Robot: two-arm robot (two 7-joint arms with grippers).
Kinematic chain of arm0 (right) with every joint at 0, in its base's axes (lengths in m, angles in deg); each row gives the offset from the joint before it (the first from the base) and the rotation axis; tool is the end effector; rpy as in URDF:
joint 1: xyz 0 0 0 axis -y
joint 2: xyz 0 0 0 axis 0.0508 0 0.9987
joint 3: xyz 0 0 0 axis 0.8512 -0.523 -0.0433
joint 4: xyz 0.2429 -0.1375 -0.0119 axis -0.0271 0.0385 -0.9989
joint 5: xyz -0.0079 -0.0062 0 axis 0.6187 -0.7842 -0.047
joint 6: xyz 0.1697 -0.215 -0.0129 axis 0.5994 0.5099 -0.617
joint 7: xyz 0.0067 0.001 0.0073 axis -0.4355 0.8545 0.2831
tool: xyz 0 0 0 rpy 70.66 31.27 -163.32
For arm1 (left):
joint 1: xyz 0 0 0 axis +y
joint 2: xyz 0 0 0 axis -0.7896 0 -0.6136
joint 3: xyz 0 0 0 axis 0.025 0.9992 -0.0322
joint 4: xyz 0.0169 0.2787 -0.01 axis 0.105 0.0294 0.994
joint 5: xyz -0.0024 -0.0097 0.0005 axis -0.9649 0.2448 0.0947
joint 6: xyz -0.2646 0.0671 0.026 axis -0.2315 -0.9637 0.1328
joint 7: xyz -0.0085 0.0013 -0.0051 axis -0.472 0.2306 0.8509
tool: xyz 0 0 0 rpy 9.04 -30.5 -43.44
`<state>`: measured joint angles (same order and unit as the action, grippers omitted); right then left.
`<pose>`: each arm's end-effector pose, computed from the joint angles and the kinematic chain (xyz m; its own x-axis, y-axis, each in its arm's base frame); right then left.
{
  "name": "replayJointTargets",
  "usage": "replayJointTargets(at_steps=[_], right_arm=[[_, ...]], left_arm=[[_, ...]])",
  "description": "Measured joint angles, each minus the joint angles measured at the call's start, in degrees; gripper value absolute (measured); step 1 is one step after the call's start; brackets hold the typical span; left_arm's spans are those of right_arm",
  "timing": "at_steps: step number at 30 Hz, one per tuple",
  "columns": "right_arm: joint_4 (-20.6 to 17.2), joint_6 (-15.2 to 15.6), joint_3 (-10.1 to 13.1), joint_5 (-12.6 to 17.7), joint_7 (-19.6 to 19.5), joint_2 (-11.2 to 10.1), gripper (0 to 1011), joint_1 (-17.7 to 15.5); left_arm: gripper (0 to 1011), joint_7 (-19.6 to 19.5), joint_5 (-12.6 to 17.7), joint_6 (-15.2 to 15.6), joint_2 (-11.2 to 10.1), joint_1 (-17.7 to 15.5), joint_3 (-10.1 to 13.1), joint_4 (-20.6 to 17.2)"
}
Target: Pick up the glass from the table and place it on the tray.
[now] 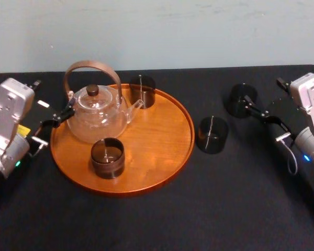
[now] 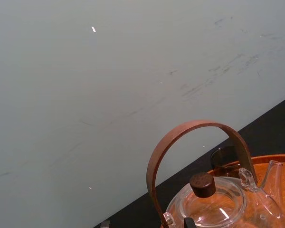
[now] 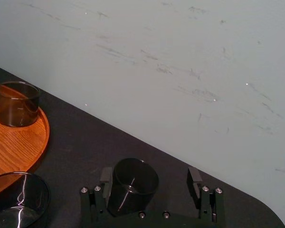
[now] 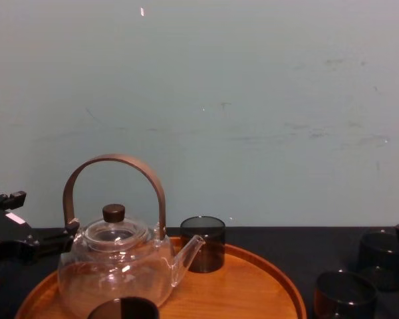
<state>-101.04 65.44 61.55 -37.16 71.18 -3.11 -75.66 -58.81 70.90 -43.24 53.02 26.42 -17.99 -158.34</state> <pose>0.3235 -0.0857 -0.2870 0.2921 -0.8803 0.3738 0.9553 0.2872 -0.0703 0.3236 0.0857 -0.2870 0.2924 0.8803 0.3736 -0.9552 0.2874 0.0704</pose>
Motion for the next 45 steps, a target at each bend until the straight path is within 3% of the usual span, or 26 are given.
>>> replayJointTargets(at_steps=[45], right_arm=[[0.0, 0.0, 0.0, 0.0, 0.0, 0.0, 1003, 0.0]], left_arm=[[1010, 0.0, 0.0, 0.0, 0.0, 0.0, 0.0, 0.0]])
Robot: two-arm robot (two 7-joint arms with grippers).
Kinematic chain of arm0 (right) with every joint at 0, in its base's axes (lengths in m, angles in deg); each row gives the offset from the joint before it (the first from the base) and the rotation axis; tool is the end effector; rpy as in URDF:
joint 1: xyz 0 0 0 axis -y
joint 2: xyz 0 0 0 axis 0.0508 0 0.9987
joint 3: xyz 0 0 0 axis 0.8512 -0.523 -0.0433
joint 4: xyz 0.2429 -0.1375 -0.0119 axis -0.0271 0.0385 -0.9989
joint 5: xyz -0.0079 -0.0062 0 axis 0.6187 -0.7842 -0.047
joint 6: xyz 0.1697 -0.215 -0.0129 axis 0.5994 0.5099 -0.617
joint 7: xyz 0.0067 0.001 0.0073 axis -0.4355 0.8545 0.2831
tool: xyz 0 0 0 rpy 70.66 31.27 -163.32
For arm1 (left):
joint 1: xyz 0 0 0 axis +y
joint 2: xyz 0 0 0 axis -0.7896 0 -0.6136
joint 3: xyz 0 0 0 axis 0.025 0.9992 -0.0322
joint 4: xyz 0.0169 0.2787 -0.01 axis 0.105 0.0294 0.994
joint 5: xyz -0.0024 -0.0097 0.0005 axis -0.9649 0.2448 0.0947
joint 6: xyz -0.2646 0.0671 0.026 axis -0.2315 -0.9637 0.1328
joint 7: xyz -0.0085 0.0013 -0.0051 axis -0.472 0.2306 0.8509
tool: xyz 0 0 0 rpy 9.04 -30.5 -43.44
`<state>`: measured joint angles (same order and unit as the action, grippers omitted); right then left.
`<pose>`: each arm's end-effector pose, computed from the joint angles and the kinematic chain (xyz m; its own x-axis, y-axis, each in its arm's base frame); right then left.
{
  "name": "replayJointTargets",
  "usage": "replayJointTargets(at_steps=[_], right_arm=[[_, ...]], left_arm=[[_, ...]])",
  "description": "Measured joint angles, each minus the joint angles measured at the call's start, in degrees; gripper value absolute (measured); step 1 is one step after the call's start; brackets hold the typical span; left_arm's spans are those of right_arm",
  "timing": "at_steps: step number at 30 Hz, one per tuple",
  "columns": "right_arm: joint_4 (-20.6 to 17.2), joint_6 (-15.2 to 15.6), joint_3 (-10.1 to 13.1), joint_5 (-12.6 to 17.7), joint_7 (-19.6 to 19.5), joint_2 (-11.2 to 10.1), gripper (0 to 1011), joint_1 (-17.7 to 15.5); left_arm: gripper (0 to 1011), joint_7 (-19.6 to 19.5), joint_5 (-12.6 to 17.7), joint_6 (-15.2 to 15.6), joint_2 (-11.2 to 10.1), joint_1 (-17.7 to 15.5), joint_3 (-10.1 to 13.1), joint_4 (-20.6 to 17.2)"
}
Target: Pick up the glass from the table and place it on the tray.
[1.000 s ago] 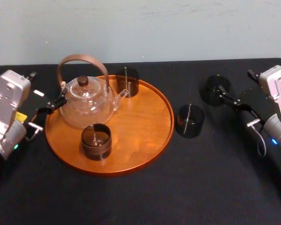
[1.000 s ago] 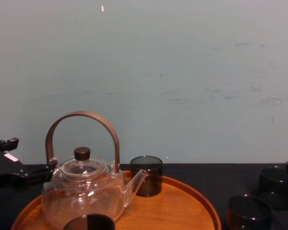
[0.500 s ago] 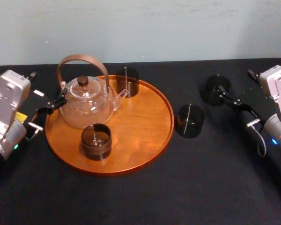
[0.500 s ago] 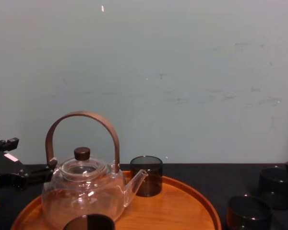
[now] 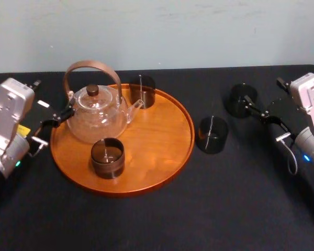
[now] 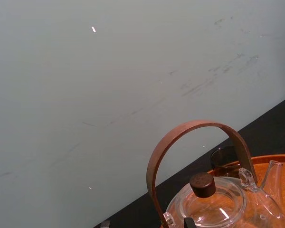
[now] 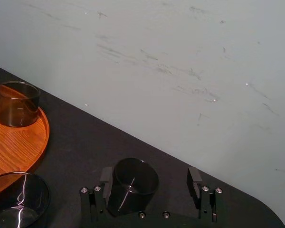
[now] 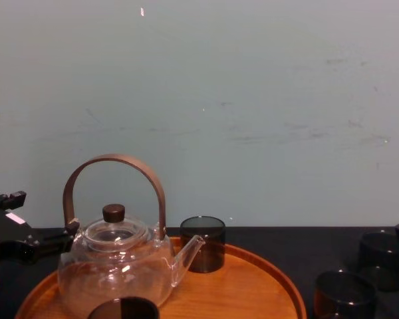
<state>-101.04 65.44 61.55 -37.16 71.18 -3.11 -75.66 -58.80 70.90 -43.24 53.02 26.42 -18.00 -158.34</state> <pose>0.3235 -0.0857 -0.2870 0.2921 -0.8803 0.3738 0.9553 0.2872 -0.0703 0.3236 0.0858 -0.2869 0.2921 0.8804 0.3736 -0.9553 0.2871 0.0702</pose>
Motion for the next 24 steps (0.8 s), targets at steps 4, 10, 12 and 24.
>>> replayJointTargets(at_steps=[4, 10, 12, 24], right_arm=[[0.0, 0.0, 0.0, 0.0, 0.0, 0.0, 1002, 0.0], [0.0, 0.0, 0.0, 0.0, 0.0, 0.0, 1002, 0.0], [0.0, 0.0, 0.0, 0.0, 0.0, 0.0, 1002, 0.0], [0.0, 0.0, 0.0, 0.0, 0.0, 0.0, 1002, 0.0]], left_arm=[[1010, 0.0, 0.0, 0.0, 0.0, 0.0, 0.0, 0.0], [1009, 0.0, 0.0, 0.0, 0.0, 0.0, 0.0, 0.0], [1010, 0.0, 0.0, 0.0, 0.0, 0.0, 0.0, 0.0], [1009, 0.0, 0.0, 0.0, 0.0, 0.0, 0.0, 0.0]])
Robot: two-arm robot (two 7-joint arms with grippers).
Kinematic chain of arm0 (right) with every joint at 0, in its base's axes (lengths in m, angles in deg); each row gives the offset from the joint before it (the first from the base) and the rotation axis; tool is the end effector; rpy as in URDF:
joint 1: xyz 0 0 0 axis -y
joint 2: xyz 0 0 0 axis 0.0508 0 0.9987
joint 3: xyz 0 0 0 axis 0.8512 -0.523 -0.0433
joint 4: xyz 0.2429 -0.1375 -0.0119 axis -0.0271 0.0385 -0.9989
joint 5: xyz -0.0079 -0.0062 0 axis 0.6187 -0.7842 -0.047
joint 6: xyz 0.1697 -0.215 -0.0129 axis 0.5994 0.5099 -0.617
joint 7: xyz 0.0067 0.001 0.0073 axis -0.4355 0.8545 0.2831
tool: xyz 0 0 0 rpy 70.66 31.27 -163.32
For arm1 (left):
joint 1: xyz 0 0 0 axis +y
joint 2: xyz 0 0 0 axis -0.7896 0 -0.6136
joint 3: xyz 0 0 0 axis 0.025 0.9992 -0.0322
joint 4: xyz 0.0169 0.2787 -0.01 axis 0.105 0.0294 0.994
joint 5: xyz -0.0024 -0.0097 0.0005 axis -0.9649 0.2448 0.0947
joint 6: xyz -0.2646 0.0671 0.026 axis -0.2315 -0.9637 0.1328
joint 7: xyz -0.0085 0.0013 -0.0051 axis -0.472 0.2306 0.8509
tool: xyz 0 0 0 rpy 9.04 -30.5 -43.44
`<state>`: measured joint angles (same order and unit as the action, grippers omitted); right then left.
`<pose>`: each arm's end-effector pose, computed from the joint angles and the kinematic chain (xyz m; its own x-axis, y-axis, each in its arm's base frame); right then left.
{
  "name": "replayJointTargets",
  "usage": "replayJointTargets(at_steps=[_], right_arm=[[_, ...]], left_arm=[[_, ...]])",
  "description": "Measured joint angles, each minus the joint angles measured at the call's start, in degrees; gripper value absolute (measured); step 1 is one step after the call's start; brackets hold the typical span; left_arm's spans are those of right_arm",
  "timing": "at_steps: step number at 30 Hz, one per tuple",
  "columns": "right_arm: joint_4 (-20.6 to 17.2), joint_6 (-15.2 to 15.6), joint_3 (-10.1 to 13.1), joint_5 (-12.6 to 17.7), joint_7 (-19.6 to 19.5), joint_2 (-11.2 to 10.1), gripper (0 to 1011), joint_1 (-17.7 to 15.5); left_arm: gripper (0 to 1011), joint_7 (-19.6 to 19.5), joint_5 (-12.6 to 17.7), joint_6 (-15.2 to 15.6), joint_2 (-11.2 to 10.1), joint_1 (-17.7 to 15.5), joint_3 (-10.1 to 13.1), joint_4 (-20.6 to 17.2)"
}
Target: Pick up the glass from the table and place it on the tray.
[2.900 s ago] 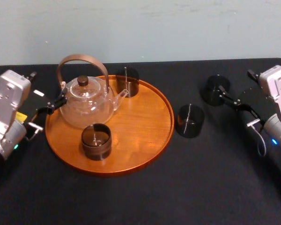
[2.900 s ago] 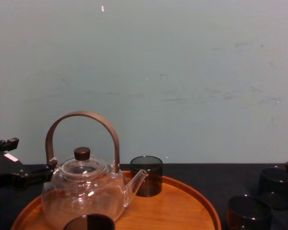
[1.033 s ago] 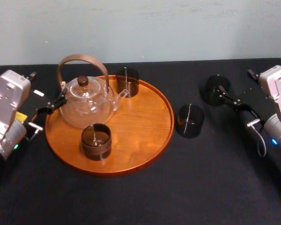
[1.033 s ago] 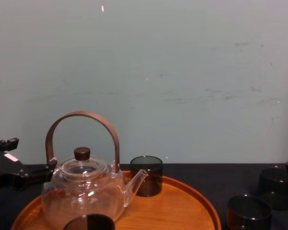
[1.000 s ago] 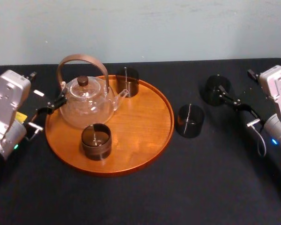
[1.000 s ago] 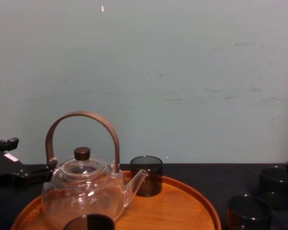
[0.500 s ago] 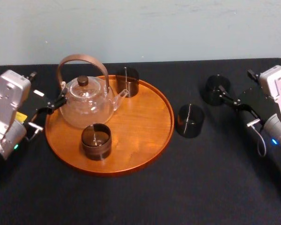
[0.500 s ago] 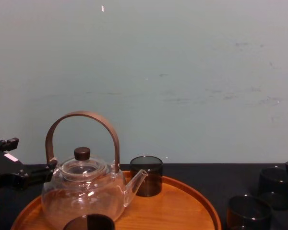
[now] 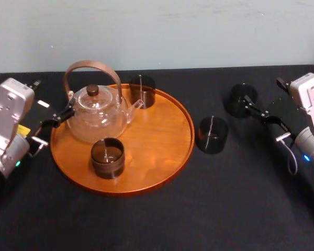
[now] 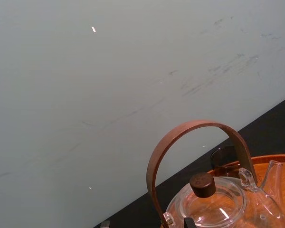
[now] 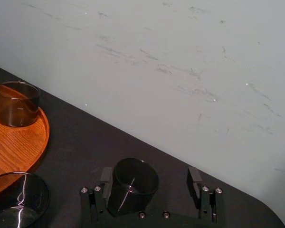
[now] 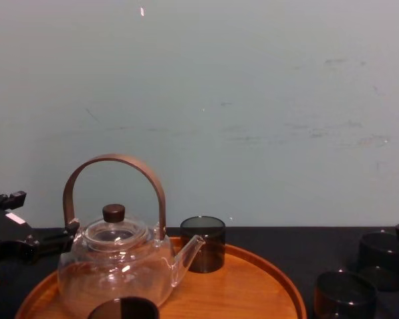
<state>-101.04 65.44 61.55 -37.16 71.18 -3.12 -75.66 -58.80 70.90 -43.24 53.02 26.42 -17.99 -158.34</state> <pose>0.3235 -0.0857 -0.2869 0.2921 -0.8803 0.3739 0.9553 0.2871 -0.0704 0.3236 0.0857 -0.2870 0.2923 0.8803 0.3736 -0.9553 0.2873 0.0703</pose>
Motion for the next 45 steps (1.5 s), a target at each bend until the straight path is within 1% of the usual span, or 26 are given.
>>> replayJointTargets(at_steps=[3, 6, 10, 11, 13, 14, 15, 17, 19, 20, 24, 27, 32, 35, 45], right_arm=[[0.0, 0.1, 0.1, 0.0, 0.2, 0.0, 1002, 0.0], [-0.2, 1.0, 0.3, 0.5, 1.3, 0.0, 1003, -0.3], [-2.3, 2.2, 1.1, 1.1, 2.9, -0.7, 1003, -1.8], [-2.3, 2.2, 1.1, 1.1, 2.9, -0.7, 1002, -1.8], [-4.6, 2.4, 1.9, 1.8, 4.1, -1.6, 1002, -3.3], [-4.6, 2.4, 1.9, 1.8, 4.1, -1.6, 1002, -3.3], [-5.9, 2.7, 2.2, 2.3, 4.7, -2.0, 1003, -4.2], [-7.1, 2.9, 2.6, 2.9, 5.4, -2.3, 1002, -5.2], [-9.6, 3.4, 3.3, 4.0, 6.7, -3.0, 1003, -7.1], [-9.6, 3.4, 3.3, 4.0, 6.7, -3.0, 1002, -7.1], [-12.9, 4.5, 4.2, 5.6, 8.1, -3.7, 1003, -10.0], [-14.5, 5.1, 4.8, 6.8, 9.1, -4.0, 1002, -11.6], [-15.7, 6.5, 4.9, 7.5, 10.5, -3.9, 1002, -13.0], [-15.8, 7.1, 4.6, 7.4, 11.2, -3.4, 1002, -13.3], [-13.5, 7.5, 4.1, 6.8, 13.6, -0.8, 1002, -12.5]], left_arm=[[1009, 0.0, 0.0, 0.0, 0.0, 0.0, 0.0, 0.0], [1010, 0.0, 0.0, 0.0, 0.0, 0.0, 0.0, 0.0], [1010, 0.0, 0.0, 0.0, 0.0, 0.0, 0.0, 0.0], [1010, 0.0, 0.0, 0.0, 0.0, 0.0, 0.0, 0.0], [1009, 0.0, 0.0, 0.0, 0.0, 0.0, 0.0, 0.0], [1010, 0.0, 0.0, 0.0, 0.0, 0.0, 0.0, 0.0], [1010, 0.0, 0.0, 0.0, 0.0, 0.0, 0.0, 0.0], [1010, 0.0, 0.0, 0.0, 0.0, 0.0, 0.0, 0.0], [1009, 0.0, 0.0, 0.0, 0.0, 0.0, 0.0, 0.0], [1009, 0.0, 0.0, 0.0, 0.0, 0.0, 0.0, 0.0], [1009, 0.0, 0.0, 0.0, 0.0, 0.0, 0.0, 0.0], [1010, 0.0, 0.0, 0.0, 0.0, 0.0, 0.0, 0.0], [1010, 0.0, 0.0, 0.0, 0.0, 0.0, 0.0, 0.0], [1010, 0.0, 0.0, 0.0, 0.0, 0.0, 0.0, 0.0], [1010, 0.0, 0.0, 0.0, 0.0, 0.0, 0.0, 0.0]])
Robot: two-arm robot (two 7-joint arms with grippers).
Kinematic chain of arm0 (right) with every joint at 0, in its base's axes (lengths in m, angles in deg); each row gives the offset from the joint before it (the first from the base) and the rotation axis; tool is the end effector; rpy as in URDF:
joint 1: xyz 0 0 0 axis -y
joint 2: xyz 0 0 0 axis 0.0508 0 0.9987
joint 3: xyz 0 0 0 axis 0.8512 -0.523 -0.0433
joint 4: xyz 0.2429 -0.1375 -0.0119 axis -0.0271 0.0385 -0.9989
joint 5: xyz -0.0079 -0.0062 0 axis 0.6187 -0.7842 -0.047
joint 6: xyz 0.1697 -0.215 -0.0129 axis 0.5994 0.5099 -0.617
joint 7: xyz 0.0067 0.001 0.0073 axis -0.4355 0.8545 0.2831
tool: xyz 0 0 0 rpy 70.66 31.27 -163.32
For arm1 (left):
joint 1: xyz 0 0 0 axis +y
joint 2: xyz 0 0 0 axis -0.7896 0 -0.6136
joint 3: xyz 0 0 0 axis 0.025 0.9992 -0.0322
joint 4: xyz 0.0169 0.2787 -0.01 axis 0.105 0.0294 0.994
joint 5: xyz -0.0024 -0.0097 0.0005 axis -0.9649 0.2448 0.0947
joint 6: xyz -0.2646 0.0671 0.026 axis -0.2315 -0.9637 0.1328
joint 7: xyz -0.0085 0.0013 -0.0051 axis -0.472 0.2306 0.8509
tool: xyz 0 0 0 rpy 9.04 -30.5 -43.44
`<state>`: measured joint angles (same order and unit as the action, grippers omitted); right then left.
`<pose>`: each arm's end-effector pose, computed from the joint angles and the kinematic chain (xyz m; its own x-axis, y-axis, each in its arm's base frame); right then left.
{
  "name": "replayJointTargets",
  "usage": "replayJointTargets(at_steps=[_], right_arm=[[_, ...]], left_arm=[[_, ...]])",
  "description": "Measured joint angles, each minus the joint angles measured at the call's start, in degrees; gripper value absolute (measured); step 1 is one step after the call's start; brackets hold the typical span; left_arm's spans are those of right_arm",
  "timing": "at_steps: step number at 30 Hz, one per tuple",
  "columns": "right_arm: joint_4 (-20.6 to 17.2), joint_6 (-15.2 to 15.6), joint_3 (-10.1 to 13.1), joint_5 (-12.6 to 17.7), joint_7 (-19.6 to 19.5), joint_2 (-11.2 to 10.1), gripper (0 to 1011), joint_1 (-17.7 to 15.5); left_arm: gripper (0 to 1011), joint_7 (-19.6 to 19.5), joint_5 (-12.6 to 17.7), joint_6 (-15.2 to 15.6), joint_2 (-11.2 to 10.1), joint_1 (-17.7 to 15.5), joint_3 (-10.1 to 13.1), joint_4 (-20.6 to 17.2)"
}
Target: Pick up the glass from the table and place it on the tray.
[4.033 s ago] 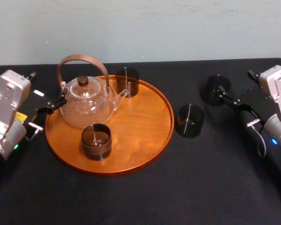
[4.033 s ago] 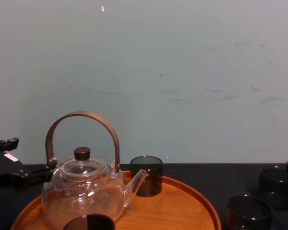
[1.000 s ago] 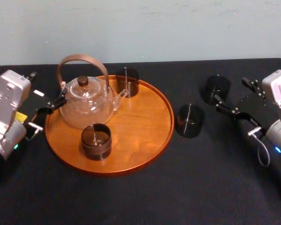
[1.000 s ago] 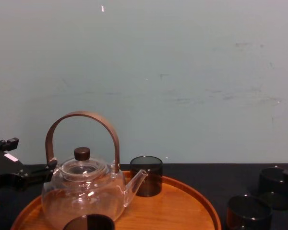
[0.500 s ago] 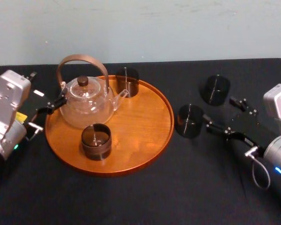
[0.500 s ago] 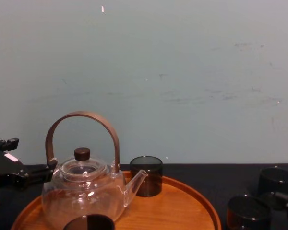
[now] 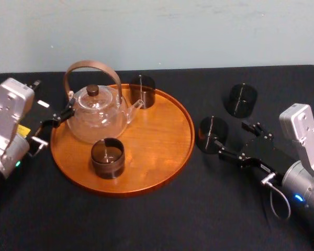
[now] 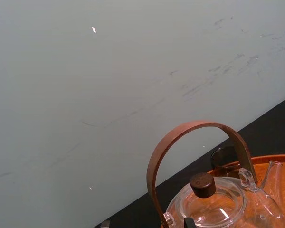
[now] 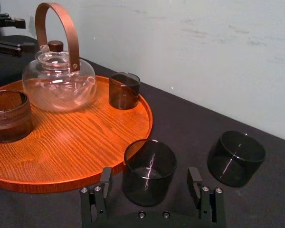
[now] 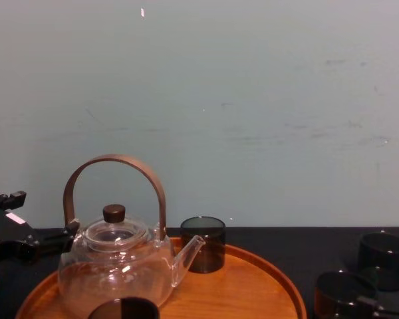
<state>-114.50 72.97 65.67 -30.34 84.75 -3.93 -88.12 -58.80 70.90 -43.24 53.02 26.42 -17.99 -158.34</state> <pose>0.2680 -0.0665 -0.2861 0.5570 -0.8165 0.1521 0.8249 0.5225 -0.2157 0.3236 0.0857 -0.2870 0.2923 0.8803 0.3736 -0.9553 0.2873 0.0703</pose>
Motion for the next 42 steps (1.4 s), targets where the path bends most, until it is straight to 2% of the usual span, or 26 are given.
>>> replayJointTargets(at_steps=[24, 42], right_arm=[[8.0, 1.2, 0.9, -1.4, 4.7, 5.1, 1002, 3.7], [14.4, -0.3, 1.7, -2.9, 8.6, 9.0, 1003, 7.7]], left_arm=[[1010, 0.0, 0.0, 0.0, 0.0, 0.0, 0.0, 0.0], [1009, 0.0, 0.0, 0.0, 0.0, 0.0, 0.0, 0.0]])
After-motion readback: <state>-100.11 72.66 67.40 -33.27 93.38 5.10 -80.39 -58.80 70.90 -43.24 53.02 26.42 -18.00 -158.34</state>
